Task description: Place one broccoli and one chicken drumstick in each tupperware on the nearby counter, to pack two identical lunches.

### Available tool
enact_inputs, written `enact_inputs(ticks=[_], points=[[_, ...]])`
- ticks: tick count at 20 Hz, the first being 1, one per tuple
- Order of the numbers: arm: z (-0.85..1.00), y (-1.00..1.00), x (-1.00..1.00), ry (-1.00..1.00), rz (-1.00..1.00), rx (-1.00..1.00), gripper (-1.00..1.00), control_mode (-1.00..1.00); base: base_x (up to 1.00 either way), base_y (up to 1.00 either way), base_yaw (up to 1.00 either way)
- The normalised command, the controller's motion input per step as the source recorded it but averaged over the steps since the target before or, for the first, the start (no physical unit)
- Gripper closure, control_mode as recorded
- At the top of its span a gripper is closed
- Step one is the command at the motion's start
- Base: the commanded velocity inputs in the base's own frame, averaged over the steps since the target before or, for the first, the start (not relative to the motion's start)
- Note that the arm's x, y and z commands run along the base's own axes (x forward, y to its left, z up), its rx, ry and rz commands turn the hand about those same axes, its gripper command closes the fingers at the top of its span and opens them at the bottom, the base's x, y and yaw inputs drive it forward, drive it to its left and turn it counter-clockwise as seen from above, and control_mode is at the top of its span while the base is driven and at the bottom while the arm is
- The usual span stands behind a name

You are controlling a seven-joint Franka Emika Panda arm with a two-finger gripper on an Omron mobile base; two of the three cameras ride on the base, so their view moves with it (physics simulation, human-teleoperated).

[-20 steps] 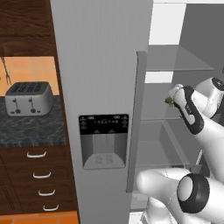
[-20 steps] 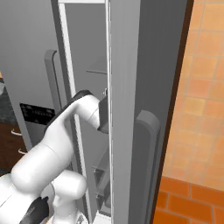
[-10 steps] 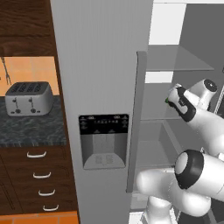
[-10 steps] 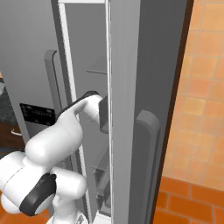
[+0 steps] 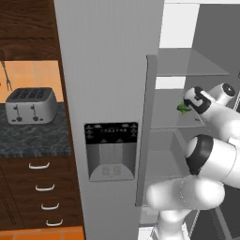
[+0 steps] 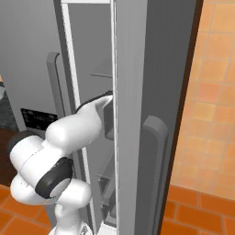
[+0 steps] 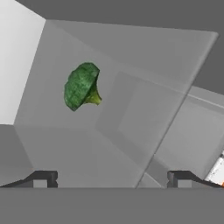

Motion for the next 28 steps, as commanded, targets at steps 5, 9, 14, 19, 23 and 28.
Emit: enact_inputs(ticks=[5, 9, 14, 19, 23, 28], points=[[-0.06, -0.4, 0.65, 0.0, -0.05, 0.0, -1.0, -1.0, 0.0, 0.0, 0.0], [0.0, -0.2, 0.45, 0.0, -0.03, 0.02, -1.0, -1.0, 0.0, 0.0, 0.0], [-0.06, -0.04, 0.43, 0.01, -0.01, 0.07, -1.0, -1.0, 0.0, 0.0, 0.0], [-0.24, -0.12, 0.16, 0.0, 0.0, 0.04, -1.0, -1.0, 0.0, 0.0, 0.0], [-0.33, -0.05, 0.17, 0.0, 0.0, 0.0, -1.0, -1.0, 0.0, 0.0, 0.0], [-0.22, -0.05, 0.34, 0.0, 0.0, 0.0, -1.0, -1.0, 0.0, 0.0, 0.0]])
